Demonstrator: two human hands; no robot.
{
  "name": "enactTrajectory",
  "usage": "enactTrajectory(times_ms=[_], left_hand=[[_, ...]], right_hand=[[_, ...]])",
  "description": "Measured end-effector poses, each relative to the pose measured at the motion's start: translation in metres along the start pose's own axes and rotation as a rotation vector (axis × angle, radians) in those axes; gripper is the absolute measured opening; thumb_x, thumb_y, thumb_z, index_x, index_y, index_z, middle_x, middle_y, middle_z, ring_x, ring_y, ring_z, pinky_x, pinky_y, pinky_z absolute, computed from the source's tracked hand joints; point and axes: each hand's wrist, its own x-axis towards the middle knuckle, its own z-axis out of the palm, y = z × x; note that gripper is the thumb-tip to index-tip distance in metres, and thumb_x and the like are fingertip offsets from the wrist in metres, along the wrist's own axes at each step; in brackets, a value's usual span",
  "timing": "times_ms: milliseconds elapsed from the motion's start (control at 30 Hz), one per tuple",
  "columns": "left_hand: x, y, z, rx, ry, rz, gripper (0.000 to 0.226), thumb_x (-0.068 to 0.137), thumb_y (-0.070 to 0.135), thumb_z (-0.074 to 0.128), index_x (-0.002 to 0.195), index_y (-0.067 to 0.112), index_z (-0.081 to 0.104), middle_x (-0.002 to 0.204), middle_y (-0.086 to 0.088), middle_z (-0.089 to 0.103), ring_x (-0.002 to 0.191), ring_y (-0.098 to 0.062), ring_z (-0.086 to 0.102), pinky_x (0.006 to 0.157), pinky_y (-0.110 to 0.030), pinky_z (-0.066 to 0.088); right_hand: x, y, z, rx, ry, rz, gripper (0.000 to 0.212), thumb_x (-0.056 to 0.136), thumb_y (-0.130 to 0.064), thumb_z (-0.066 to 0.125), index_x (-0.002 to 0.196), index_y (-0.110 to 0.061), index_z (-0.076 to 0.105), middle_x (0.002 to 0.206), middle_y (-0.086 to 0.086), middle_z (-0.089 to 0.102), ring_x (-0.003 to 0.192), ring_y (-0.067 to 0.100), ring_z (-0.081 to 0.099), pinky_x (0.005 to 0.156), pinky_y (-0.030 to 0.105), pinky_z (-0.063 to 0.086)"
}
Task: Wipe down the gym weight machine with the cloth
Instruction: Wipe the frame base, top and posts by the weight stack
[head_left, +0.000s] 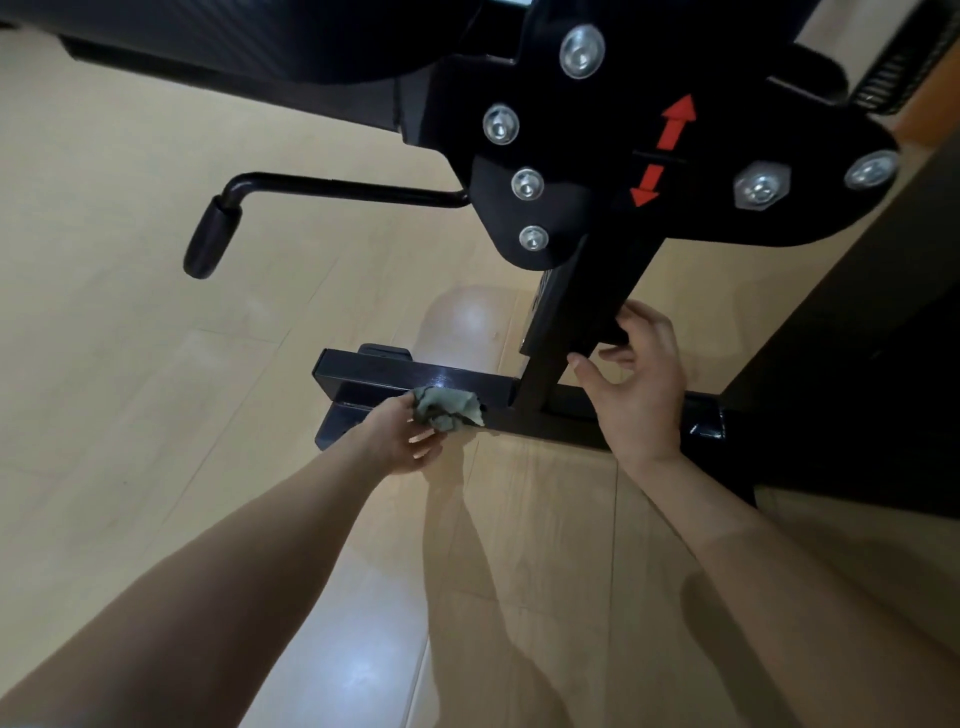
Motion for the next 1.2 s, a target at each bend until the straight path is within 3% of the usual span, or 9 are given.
enactTrajectory(times_ms=[100,167,267,500,600,700,967,1100,1200], left_hand=[[0.002,0.005,-0.004,-0.235,-0.058,0.006,0.035,0.105,0.030,0.046,0.127,0.005,0.055,0.118,-0.023,0.064,0.103,-0.039,0.065,0.088,-0.042,0.057],[0.007,0.013,-0.012,-0.324,-0.045,0.031,0.050,0.105,0.044,0.043,0.132,0.003,0.051,0.126,-0.025,0.061,0.109,-0.044,0.063,0.083,-0.051,0.059],[0.013,0.023,-0.025,-0.416,-0.007,0.077,0.069,0.101,0.059,0.041,0.130,-0.002,0.050,0.128,-0.025,0.057,0.114,-0.043,0.060,0.090,-0.053,0.058],[0.015,0.034,-0.041,-0.569,0.092,0.160,0.072,0.086,0.066,0.058,0.131,0.010,0.057,0.134,-0.013,0.058,0.124,-0.036,0.056,0.105,-0.052,0.049],[0.011,0.026,-0.034,-0.510,-0.004,0.139,0.071,0.090,0.067,0.053,0.131,0.010,0.055,0.137,-0.018,0.056,0.124,-0.045,0.056,0.103,-0.058,0.049],[0.007,0.009,-0.016,-0.403,-0.082,0.080,0.086,0.089,0.075,0.047,0.142,0.008,0.044,0.140,-0.028,0.051,0.116,-0.051,0.060,0.090,-0.061,0.053],[-0.021,-0.030,0.040,-0.171,-0.241,-0.083,0.101,0.084,0.086,0.036,0.142,0.005,0.045,0.131,-0.035,0.055,0.112,-0.050,0.064,0.095,-0.059,0.054],[-0.037,-0.040,0.067,-0.150,-0.283,-0.108,0.092,0.089,0.081,0.034,0.142,0.007,0.046,0.131,-0.033,0.057,0.108,-0.047,0.068,0.094,-0.054,0.056],[-0.047,-0.042,0.083,-0.217,-0.231,-0.062,0.068,0.099,0.057,0.043,0.141,0.004,0.045,0.128,-0.032,0.060,0.105,-0.046,0.069,0.093,-0.050,0.057]], right_hand=[[0.000,0.000,0.000,0.005,-0.006,0.002,0.060,0.082,-0.019,0.082,0.137,-0.018,0.057,0.135,-0.013,0.047,0.089,0.006,0.060,0.079,0.003,0.045],[0.000,0.001,-0.001,0.002,-0.012,0.002,0.061,0.083,-0.018,0.081,0.138,-0.018,0.057,0.136,-0.013,0.047,0.089,0.006,0.060,0.079,0.003,0.045],[-0.001,0.002,-0.002,-0.004,-0.025,-0.001,0.060,0.083,-0.018,0.081,0.138,-0.019,0.057,0.136,-0.014,0.046,0.090,0.005,0.060,0.079,0.003,0.045],[0.000,0.002,-0.002,0.022,-0.035,0.009,0.061,0.083,-0.014,0.080,0.139,-0.020,0.056,0.136,-0.016,0.045,0.089,0.007,0.062,0.079,0.004,0.046],[0.000,0.002,-0.004,0.020,-0.049,0.024,0.062,0.084,-0.014,0.080,0.140,-0.020,0.055,0.137,-0.016,0.046,0.090,0.007,0.062,0.080,0.004,0.046],[0.001,0.001,-0.006,0.019,-0.065,0.037,0.062,0.084,-0.012,0.079,0.140,-0.022,0.055,0.137,-0.017,0.045,0.089,0.007,0.063,0.080,0.005,0.047],[0.003,0.000,-0.015,0.042,-0.129,0.026,0.066,0.085,-0.011,0.077,0.143,-0.030,0.051,0.136,-0.021,0.043,0.086,0.009,0.064,0.081,0.009,0.049],[0.003,-0.001,-0.018,0.046,-0.161,0.049,0.069,0.085,-0.009,0.077,0.145,-0.030,0.050,0.136,-0.024,0.040,0.086,0.008,0.064,0.081,0.008,0.049],[0.003,-0.003,-0.021,0.048,-0.180,0.067,0.069,0.086,-0.007,0.075,0.145,-0.032,0.048,0.132,-0.032,0.038,0.086,0.006,0.064,0.081,0.007,0.048]])
